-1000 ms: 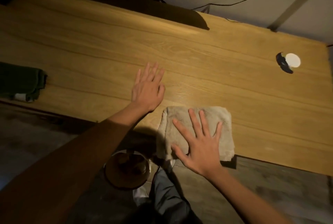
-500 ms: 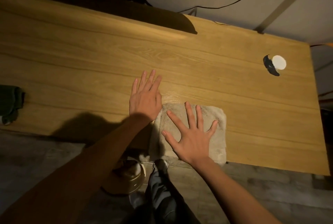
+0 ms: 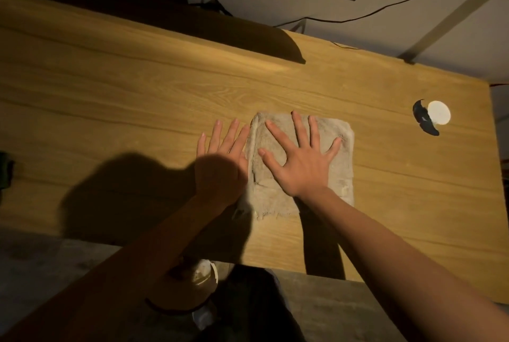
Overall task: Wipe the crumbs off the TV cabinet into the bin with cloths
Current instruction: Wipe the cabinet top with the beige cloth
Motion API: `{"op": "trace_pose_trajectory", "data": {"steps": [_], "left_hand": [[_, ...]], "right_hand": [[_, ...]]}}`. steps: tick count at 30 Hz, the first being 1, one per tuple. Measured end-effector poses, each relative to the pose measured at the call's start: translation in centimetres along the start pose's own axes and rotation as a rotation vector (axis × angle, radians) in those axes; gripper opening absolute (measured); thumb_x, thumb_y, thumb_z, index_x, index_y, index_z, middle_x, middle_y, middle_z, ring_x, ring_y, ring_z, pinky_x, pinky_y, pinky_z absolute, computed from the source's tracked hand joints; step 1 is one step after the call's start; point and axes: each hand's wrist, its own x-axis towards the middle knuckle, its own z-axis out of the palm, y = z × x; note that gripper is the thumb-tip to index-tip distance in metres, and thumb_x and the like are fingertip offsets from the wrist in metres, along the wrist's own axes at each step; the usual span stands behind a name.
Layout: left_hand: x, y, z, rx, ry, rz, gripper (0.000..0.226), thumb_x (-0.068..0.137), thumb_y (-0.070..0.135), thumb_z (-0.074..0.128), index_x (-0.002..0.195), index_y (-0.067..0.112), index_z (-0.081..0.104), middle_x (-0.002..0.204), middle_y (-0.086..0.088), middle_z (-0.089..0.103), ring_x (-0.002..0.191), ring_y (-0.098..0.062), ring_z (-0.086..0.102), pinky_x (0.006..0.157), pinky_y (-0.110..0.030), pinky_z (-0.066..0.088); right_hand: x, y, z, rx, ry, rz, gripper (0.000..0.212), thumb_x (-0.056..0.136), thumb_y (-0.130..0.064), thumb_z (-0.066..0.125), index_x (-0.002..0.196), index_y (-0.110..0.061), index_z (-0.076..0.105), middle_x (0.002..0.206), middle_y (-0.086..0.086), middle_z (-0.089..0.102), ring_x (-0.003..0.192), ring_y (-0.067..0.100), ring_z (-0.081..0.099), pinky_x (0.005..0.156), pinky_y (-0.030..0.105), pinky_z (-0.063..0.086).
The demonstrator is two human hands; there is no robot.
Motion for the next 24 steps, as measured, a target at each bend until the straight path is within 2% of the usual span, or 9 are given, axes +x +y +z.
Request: {"op": "trace_pose_trajectory", "data": {"steps": [5, 9, 11, 14, 15, 19, 21, 24], "left_hand": [[3.1, 2.1, 0.6, -0.004, 0.012, -0.084, 0.057, 0.1, 0.036, 0.033, 0.156, 0.029, 0.036, 0.165, 0.004, 0.03, 0.155, -0.031, 0.021, 0.123, -0.058, 0.01], [3.5, 2.1, 1.6, 0.061, 0.042, -0.075, 0.058, 0.101, 0.04, 0.032, 0.158, 0.033, 0.03, 0.167, 0.007, 0.025, 0.156, -0.03, 0.017, 0.122, -0.059, 0.011], [3.4, 1.7, 1.9, 0.065, 0.058, -0.048, 0.058, 0.1, 0.04, 0.034, 0.158, 0.034, 0.029, 0.168, 0.007, 0.022, 0.157, -0.029, 0.014, 0.122, -0.059, 0.012], [3.6, 1.6, 2.1, 0.086, 0.079, -0.047, 0.056, 0.101, 0.043, 0.029, 0.156, 0.036, 0.032, 0.168, 0.008, 0.023, 0.157, -0.028, 0.014, 0.122, -0.059, 0.012], [3.7, 1.7, 2.1, 0.095, 0.083, -0.051, 0.055, 0.101, 0.044, 0.027, 0.155, 0.036, 0.033, 0.168, 0.008, 0.024, 0.157, -0.028, 0.014, 0.122, -0.059, 0.013], [3.7, 1.8, 2.2, 0.131, 0.096, -0.05, 0.057, 0.1, 0.043, 0.031, 0.157, 0.037, 0.028, 0.168, 0.008, 0.024, 0.156, -0.028, 0.015, 0.12, -0.06, 0.016], [3.6, 1.8, 2.1, 0.129, 0.1, -0.058, 0.058, 0.099, 0.043, 0.033, 0.157, 0.038, 0.027, 0.168, 0.009, 0.024, 0.156, -0.028, 0.016, 0.121, -0.059, 0.016], [3.7, 1.8, 1.9, 0.112, 0.091, -0.072, 0.057, 0.1, 0.043, 0.034, 0.157, 0.038, 0.028, 0.168, 0.01, 0.023, 0.156, -0.027, 0.017, 0.122, -0.057, 0.015]], "right_hand": [[6.6, 1.2, -1.4, 0.025, -0.021, 0.022, 0.062, 0.089, -0.089, 0.01, 0.148, -0.071, 0.006, 0.173, -0.012, -0.001, 0.16, 0.025, -0.007, 0.11, 0.081, -0.01], [12.2, 2.6, -2.3, 0.027, -0.015, 0.027, 0.066, 0.088, -0.09, 0.008, 0.15, -0.068, 0.01, 0.173, -0.011, 0.001, 0.16, 0.025, -0.006, 0.11, 0.08, -0.011], [15.0, 3.3, -2.7, 0.022, -0.006, 0.048, 0.07, 0.087, -0.09, 0.008, 0.151, -0.063, 0.019, 0.173, -0.01, 0.003, 0.16, 0.026, -0.004, 0.11, 0.081, -0.01], [18.6, 4.1, -3.3, 0.013, 0.006, 0.095, 0.084, 0.086, -0.089, 0.01, 0.147, -0.045, 0.047, 0.173, -0.009, 0.007, 0.16, 0.026, -0.002, 0.11, 0.081, -0.009], [19.6, 4.4, -3.4, 0.012, 0.017, 0.097, 0.086, 0.086, -0.089, 0.011, 0.147, -0.042, 0.05, 0.173, -0.008, 0.008, 0.16, 0.026, -0.002, 0.109, 0.08, -0.01], [21.8, 5.1, -3.6, 0.04, 0.041, 0.065, 0.069, 0.087, -0.082, 0.02, 0.152, -0.061, 0.019, 0.172, -0.006, 0.014, 0.16, 0.028, 0.001, 0.109, 0.081, -0.008], [21.9, 5.2, -3.7, 0.043, 0.04, 0.066, 0.066, 0.087, -0.079, 0.023, 0.151, -0.064, 0.015, 0.172, -0.004, 0.015, 0.159, 0.028, 0.002, 0.109, 0.081, -0.009], [21.3, 5.1, -3.7, 0.058, 0.055, 0.05, 0.065, 0.09, -0.076, 0.023, 0.153, -0.061, 0.02, 0.172, -0.003, 0.015, 0.159, 0.028, 0.002, 0.11, 0.08, -0.011]]}}
